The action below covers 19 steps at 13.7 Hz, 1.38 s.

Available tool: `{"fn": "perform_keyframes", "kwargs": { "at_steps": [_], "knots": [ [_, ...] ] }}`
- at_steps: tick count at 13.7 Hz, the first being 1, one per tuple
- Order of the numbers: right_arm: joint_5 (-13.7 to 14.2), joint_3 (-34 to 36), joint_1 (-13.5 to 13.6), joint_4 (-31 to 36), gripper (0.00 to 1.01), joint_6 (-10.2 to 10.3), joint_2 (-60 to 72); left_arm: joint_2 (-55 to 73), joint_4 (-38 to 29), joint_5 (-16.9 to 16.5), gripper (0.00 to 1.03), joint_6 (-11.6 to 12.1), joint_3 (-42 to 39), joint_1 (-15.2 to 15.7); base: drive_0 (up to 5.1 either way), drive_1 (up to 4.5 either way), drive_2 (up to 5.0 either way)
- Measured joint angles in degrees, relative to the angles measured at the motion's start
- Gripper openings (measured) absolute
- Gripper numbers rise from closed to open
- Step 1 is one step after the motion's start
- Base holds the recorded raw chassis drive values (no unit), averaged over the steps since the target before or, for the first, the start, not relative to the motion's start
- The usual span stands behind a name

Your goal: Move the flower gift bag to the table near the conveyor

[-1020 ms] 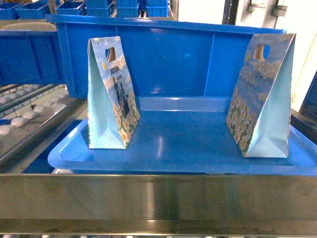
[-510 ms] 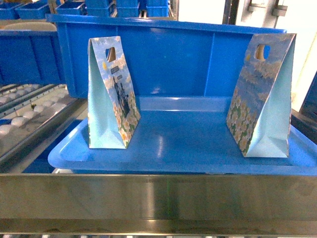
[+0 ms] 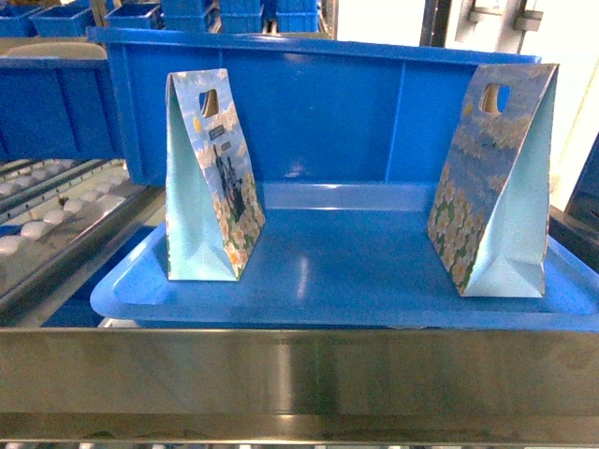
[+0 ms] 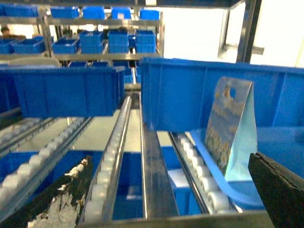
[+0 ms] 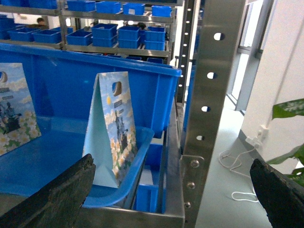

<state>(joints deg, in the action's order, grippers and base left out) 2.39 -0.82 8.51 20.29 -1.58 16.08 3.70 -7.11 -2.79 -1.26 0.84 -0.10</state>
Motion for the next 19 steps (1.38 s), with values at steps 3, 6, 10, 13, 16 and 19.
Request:
{"fn": "perform_keyframes", "kwargs": {
  "at_steps": [3,6,10,13,16,19],
  "knots": [
    [0.37,-0.52,1.81,9.53,0.98,-0.44,10.88,9.53,-8.72,-0.76,0.98,0.02,0.07,-0.37,0.0,0.00,0.0],
    [0.79,-2.43,3.30,15.26,0.98,-0.87,18.80,18.23,-17.38,-1.49,0.98,0.04,0.28,-0.90,0.0,0.00,0.0],
    [1.22,-5.57,5.33,20.39,0.98,-1.53,27.02,28.59,-26.60,-2.43,0.98,0.02,2.34,-1.46,0.0,0.00,0.0],
    [1.20,-8.04,6.73,22.34,0.98,-2.05,32.28,36.59,-33.38,-2.84,0.98,0.02,5.97,-2.21,0.0,0.00,0.0],
    [1.07,-9.75,7.19,22.29,0.98,-2.27,34.82,40.65,-35.80,-3.19,0.98,-0.07,8.20,-2.60,0.0,0.00,0.0],
    [1.27,-11.21,7.69,23.10,0.98,-2.54,37.13,44.28,-37.40,-3.32,0.98,-0.26,10.19,-2.99,0.0,0.00,0.0]
  ]
}}
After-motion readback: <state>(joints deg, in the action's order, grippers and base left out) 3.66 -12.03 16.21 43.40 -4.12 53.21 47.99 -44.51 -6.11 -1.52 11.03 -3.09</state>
